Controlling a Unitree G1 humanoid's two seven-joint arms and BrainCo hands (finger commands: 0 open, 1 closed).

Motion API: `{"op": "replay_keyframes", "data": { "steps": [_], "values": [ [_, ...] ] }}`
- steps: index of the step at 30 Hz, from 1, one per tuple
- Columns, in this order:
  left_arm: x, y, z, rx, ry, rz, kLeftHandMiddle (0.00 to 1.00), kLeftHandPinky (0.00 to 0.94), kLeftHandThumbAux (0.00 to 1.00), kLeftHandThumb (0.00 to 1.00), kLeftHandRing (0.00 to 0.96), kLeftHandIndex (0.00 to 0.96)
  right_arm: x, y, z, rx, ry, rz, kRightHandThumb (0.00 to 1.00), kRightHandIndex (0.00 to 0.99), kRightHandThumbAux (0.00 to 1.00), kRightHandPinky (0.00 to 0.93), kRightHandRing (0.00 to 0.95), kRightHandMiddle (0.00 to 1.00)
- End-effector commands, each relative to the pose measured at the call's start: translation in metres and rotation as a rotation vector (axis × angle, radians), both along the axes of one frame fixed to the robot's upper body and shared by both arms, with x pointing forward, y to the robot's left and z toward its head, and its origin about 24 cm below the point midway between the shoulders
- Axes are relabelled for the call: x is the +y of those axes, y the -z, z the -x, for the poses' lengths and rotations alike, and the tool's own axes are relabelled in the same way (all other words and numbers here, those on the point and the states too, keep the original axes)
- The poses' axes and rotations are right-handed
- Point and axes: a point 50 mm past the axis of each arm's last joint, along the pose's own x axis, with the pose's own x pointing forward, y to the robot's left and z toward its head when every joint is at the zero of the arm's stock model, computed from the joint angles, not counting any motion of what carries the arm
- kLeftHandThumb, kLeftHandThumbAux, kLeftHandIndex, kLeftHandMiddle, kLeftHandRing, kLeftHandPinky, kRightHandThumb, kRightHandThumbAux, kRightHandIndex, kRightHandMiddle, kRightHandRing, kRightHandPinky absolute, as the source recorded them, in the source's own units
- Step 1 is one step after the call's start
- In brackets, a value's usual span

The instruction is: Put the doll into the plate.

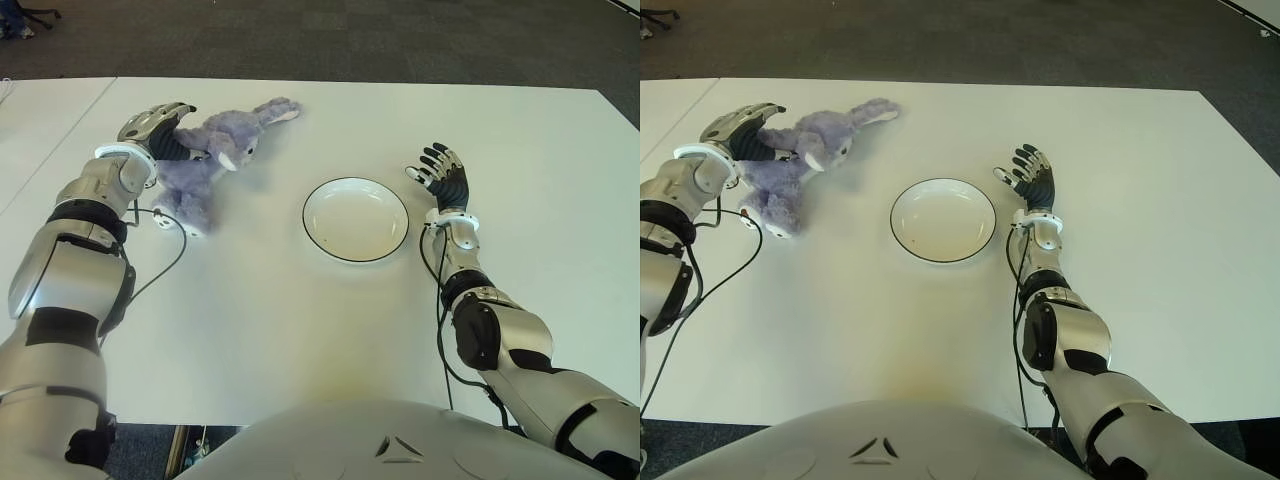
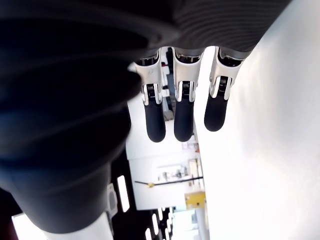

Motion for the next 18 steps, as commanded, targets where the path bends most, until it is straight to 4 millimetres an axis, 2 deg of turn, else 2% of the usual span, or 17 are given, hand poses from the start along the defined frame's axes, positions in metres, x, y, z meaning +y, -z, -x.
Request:
{"op": "replay_keyframes", "data": {
  "steps": [1,9,13,18],
  "values": [
    [0.0,0.033,0.015,0.233,0.033,0.015,0.042,0.0,0.581,0.0,0.05,0.0,0.012,0.099,0.081,0.467,0.025,-0.101,0.083,0.204,0.926,0.235,0.231,0.246],
    [-0.004,0.038,0.018,0.316,0.056,0.081,0.027,0.0,0.536,0.0,0.029,0.0,0.012,0.099,0.08,0.473,0.021,-0.066,0.071,0.199,0.905,0.232,0.225,0.235],
    [-0.019,0.041,0.019,0.398,0.135,0.153,0.007,0.0,0.5,0.0,0.002,0.0,0.012,0.099,0.079,0.483,0.025,-0.047,0.048,0.2,0.909,0.239,0.229,0.236],
    [-0.03,0.044,0.022,0.477,0.21,0.211,0.002,0.0,0.486,0.0,0.0,0.0,0.013,0.098,0.079,0.48,0.029,-0.053,0.074,0.207,0.905,0.252,0.241,0.247]
  ]
}}
